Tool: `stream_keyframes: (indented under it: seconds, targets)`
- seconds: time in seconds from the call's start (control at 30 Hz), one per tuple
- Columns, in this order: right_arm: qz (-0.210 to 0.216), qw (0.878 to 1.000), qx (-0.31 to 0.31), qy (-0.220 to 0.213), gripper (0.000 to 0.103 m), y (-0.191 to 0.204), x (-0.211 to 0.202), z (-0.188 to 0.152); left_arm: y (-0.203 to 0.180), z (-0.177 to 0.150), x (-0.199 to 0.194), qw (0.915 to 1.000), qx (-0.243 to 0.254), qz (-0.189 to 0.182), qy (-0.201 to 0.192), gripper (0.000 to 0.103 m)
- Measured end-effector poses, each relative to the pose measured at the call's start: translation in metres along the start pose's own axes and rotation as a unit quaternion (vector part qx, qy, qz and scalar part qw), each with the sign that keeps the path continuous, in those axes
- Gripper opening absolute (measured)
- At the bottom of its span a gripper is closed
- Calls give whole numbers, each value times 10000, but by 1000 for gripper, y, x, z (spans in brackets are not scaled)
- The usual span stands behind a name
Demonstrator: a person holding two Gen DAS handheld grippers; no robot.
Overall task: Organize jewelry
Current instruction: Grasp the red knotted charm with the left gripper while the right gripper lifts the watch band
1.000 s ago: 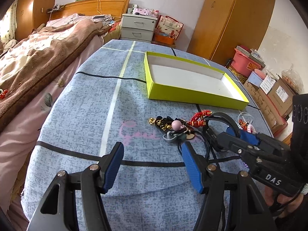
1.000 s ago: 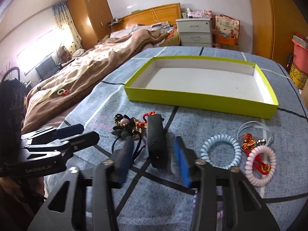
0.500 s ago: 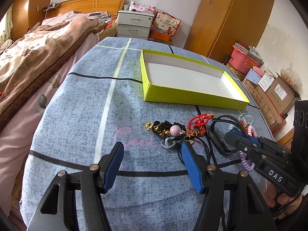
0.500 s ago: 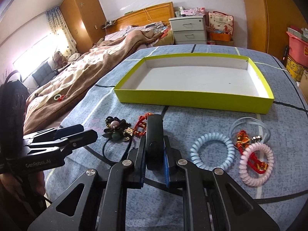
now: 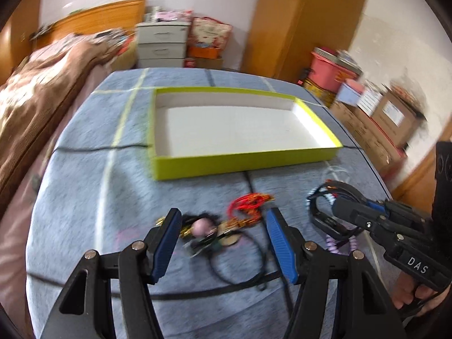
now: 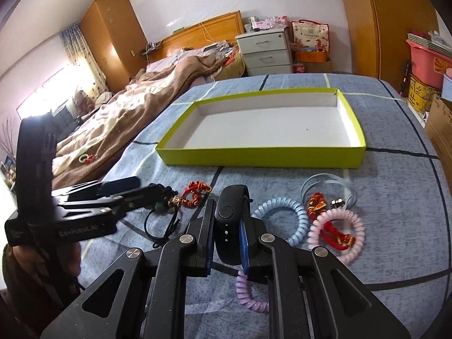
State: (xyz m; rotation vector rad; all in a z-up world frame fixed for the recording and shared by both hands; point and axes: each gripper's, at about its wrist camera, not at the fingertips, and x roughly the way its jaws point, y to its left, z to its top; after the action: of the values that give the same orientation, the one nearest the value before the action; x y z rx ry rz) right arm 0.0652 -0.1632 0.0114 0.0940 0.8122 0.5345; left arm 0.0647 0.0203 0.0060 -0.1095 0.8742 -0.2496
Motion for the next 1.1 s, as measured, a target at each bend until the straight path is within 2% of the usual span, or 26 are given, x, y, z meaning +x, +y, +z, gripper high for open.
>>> stream_keyframes:
  seconds: [0.17, 0.2, 0.23, 0.57, 0.73, 0.8, 0.9, 1.1]
  targets:
    - [-11, 10000, 31, -53, 15, -3, -3, 3, -19, 7, 8, 9992, 400, -78, 48, 64]
    - [-6, 10000, 45, -63, 15, -4, -3, 3, -22, 8, 12, 9988, 477, -80, 119, 62]
    - [-4, 9999, 68, -81, 15, -6, -4, 4, -24, 9, 15, 9986, 493, -47, 180, 57]
    - [-8, 9996, 119, -250, 15, -13, -15, 13, -34, 11, 35, 9964, 700, 114, 473, 49]
    - [6, 9996, 138, -262, 15, -15, -17, 15, -42, 9, 45, 9940, 857, 241, 629, 40]
    - [-2, 9996, 134, -243, 15, -15, -16, 16, -44, 9, 47, 9942, 840, 192, 646, 29]
    - [-25, 9996, 143, -230, 15, -17, -15, 17, -41, 10, 46, 9947, 772, 220, 638, 19]
    - [-63, 9996, 159, -232, 15, -20, -15, 21, -34, 13, 44, 9960, 645, 194, 595, 13]
